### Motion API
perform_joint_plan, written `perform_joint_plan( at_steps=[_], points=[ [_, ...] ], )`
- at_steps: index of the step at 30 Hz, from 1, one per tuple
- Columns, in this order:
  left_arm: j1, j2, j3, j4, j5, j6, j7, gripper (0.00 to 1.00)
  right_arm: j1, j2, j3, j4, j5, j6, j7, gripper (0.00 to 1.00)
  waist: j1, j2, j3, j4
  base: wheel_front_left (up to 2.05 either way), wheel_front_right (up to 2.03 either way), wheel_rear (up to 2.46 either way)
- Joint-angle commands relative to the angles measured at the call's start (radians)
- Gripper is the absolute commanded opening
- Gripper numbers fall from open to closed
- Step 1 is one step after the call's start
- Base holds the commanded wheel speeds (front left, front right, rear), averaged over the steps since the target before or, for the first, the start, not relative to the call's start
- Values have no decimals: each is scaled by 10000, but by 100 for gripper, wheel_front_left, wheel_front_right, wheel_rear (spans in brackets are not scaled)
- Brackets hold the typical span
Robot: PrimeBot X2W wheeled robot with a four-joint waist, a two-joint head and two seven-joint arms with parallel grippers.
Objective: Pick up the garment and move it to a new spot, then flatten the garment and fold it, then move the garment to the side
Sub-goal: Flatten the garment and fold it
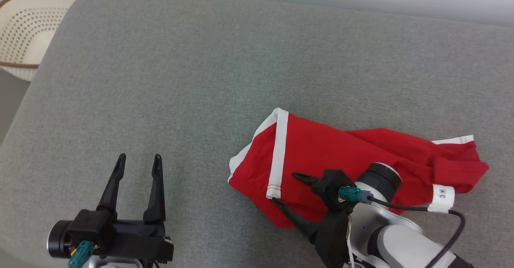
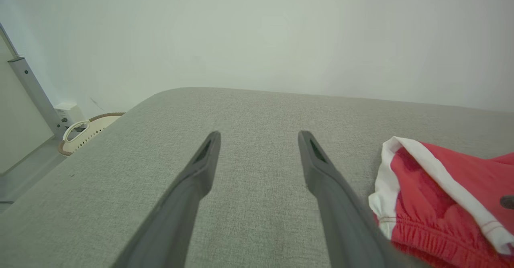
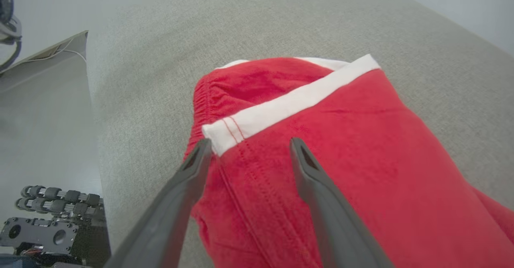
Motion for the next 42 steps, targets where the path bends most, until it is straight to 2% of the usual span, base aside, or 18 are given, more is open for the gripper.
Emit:
perform_joint_plan(
  at_steps=[1, 6, 7, 8, 10, 11, 18, 25, 34, 42],
  points=[
    [-89, -67, 52, 23, 108, -69, -88, 100, -198, -108, 134, 35, 113, -11, 52, 100, -2, -1, 305, 301, 0, 0, 0],
    [-115, -338, 225, 62, 325, -260, -90, 100, -804, -228, 758, 315, 279, -11, 261, 100, -2, -1, 423, 365, 0, 0, 0],
    [-131, -387, 263, 80, 377, -331, -90, 100, -885, -221, 781, 392, 320, -11, 237, 86, -2, -1, 437, 372, 0, 0, 0],
    [-145, -431, 292, 89, 416, -352, -91, 100, -923, -192, 705, 480, 356, -11, 208, 58, -2, -1, 457, 376, 0, 0, 0],
    [-170, -523, 364, 111, 514, -437, -91, 100, -983, -117, 525, 591, 366, -11, 115, 18, -2, -1, 487, 365, 0, 0, 0],
    [-179, -561, 410, 124, 559, -503, -91, 100, -990, -97, 416, 618, 386, -11, 88, 1, -2, -1, 500, 345, 0, 0, 0],
    [-156, -678, 772, 224, 778, -761, -69, 100, -687, 35, -484, 450, 298, -11, -267, 0, -2, -1, 448, -67, 0, 0, 0],
    [-23, -582, 1050, 120, 1076, -881, -70, 100, 159, 121, -2465, 41, -202, -11, -548, 0, -2, -1, 285, -869, 0, 0, 0],
    [68, -234, 1191, 157, 1176, -925, -37, 100, 1840, -320, -3598, -823, -837, -11, -390, 0, -2, -1, 46, -1942, 0, 0, 0],
    [162, -80, 1187, 92, 1139, -909, 127, 100, 2962, 82, -4928, -736, -846, -11, -746, 0, -2, -1, -110, -2465, 0, 0, 0]
  ],
)
